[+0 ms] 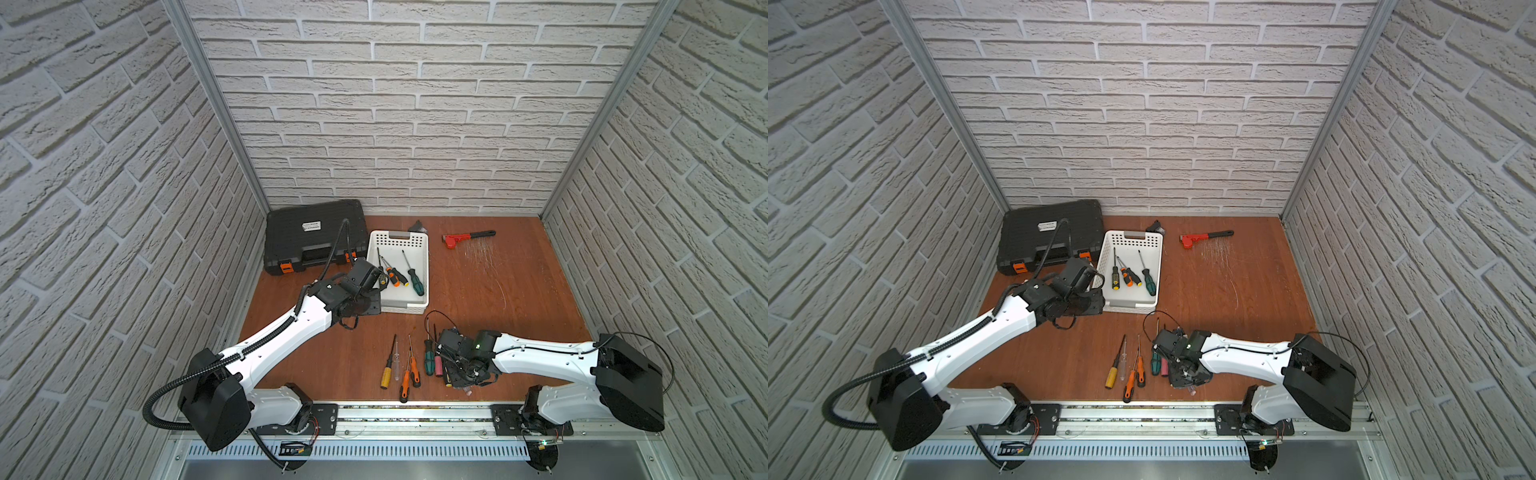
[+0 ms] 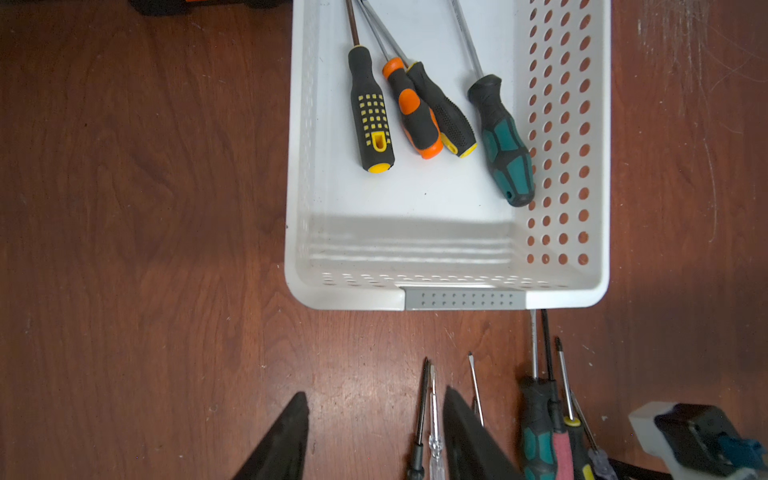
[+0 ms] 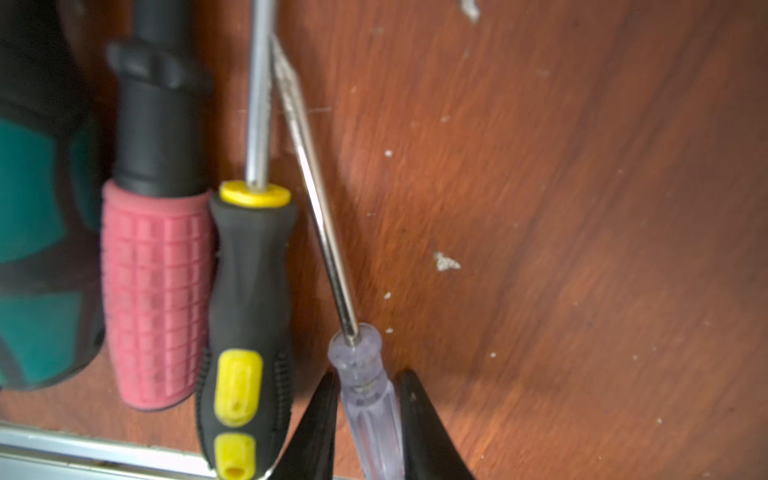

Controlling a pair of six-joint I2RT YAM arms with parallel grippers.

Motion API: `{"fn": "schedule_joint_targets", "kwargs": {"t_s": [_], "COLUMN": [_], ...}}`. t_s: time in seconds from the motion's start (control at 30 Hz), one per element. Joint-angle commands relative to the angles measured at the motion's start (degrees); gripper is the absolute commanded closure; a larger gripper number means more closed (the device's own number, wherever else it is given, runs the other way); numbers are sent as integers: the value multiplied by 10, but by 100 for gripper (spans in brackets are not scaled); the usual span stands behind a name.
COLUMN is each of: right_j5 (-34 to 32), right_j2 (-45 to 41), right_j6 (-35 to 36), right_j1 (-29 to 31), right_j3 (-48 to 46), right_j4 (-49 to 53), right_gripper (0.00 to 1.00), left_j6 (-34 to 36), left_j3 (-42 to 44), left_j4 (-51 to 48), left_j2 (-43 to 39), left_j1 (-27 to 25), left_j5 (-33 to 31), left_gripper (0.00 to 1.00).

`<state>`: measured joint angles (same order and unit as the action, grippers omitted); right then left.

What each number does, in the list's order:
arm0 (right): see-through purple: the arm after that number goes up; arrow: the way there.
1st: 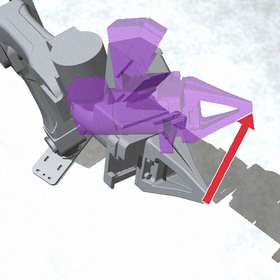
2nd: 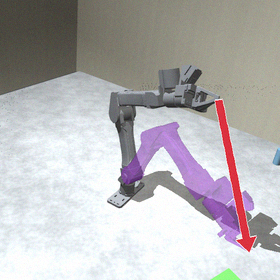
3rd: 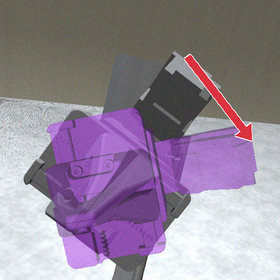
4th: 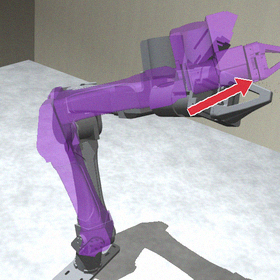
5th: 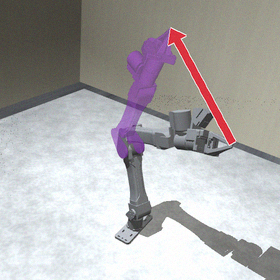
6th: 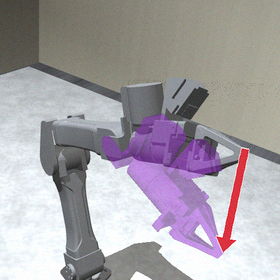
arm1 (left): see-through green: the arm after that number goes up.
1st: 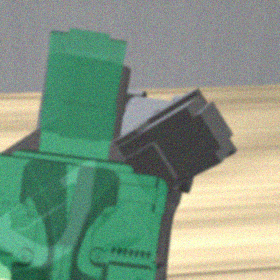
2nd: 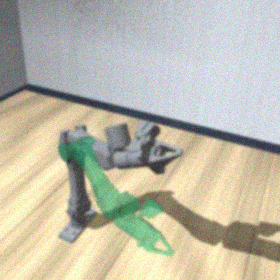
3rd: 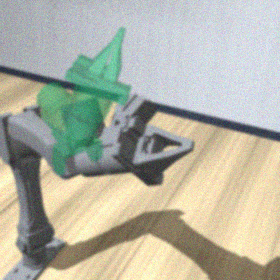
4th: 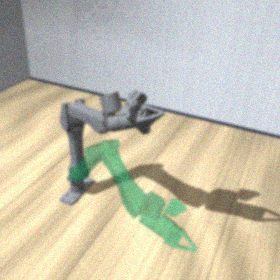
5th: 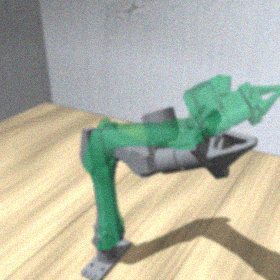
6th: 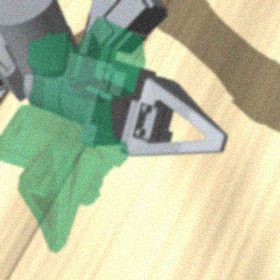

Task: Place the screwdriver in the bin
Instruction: 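Release the yellow-black screwdriver in the bin while the right gripper grasps the clear screwdriver, then lift the clear screwdriver with the right gripper and lower it into the bin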

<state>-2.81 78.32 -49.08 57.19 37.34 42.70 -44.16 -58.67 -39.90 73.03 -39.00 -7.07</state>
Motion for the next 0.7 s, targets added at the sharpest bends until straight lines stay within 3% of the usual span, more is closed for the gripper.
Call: {"fn": "schedule_joint_targets", "kwargs": {"t_s": [0.0,0.13,0.43,0.57,0.67], "right_j5": [5,-4,-22,-23,-28], "right_j2": [19,-6,-116,-128,-81], "right_j6": [-3,-12,9,77,147], "right_j1": [4,-4,-73,-140,-177], "right_j3": [-18,-24,45,140,246], "right_j4": [-33,-17,78,106,101], "right_gripper": [80,94,95,95,95], "left_j6": [2,3,0,-1,-5], "left_j3": [0,4,17,28,48], "left_j4": [-7,-5,-6,-9,-7], "left_j2": [-21,-26,-41,-63,-80], "left_j1": [8,16,33,43,51], "left_j5": [-14,-14,-22,-28,-27], "left_gripper": [47,47,47,47,47]}}
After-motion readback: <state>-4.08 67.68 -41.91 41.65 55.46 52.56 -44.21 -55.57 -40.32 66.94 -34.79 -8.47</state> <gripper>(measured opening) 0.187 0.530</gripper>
